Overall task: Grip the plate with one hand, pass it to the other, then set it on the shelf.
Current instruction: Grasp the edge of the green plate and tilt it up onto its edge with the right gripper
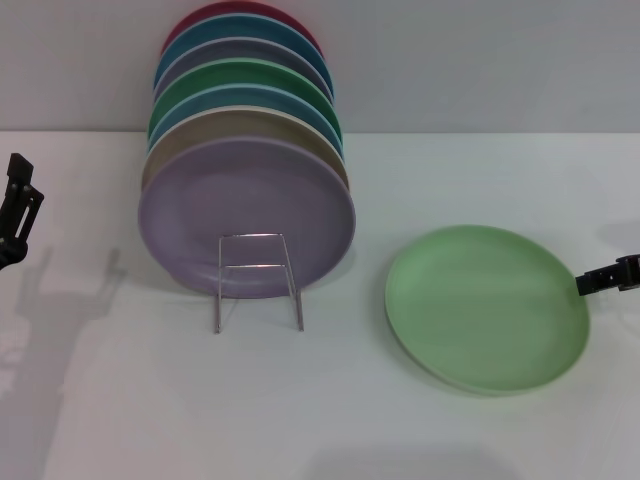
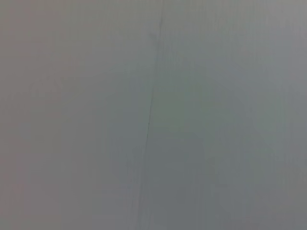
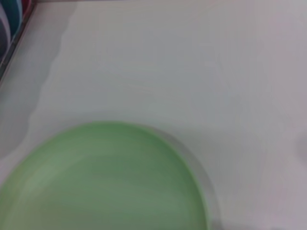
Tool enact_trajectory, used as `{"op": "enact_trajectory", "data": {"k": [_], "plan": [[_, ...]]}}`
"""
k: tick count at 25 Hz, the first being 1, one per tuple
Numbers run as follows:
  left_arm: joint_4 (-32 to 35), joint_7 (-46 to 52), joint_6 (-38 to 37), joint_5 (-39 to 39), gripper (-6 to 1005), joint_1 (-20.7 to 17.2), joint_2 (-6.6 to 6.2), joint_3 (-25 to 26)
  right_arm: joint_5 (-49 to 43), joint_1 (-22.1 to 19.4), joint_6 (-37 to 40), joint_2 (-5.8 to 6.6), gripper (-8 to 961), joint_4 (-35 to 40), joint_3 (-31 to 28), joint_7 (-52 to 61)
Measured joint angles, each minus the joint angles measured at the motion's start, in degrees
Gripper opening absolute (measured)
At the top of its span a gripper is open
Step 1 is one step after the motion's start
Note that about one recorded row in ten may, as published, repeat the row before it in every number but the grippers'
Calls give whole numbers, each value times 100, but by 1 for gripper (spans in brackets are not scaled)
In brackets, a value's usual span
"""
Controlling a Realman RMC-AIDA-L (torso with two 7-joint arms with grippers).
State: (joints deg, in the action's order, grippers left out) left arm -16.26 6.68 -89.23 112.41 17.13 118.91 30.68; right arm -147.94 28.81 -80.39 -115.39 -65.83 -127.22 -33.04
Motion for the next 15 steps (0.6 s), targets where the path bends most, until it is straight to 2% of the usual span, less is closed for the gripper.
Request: {"op": "enact_trajectory", "data": {"k": [7, 14, 15], "plan": [[0, 0, -3, 0, 853, -9, -1, -20, -8, 85, 108, -46, 613, 163, 39, 0], [10, 0, -7, 0, 852, -20, -9, -23, -8, 147, 161, -63, 427, 319, 71, 0], [12, 0, -8, 0, 852, -22, -9, -15, -8, 149, 174, -64, 425, 321, 68, 0]]}}
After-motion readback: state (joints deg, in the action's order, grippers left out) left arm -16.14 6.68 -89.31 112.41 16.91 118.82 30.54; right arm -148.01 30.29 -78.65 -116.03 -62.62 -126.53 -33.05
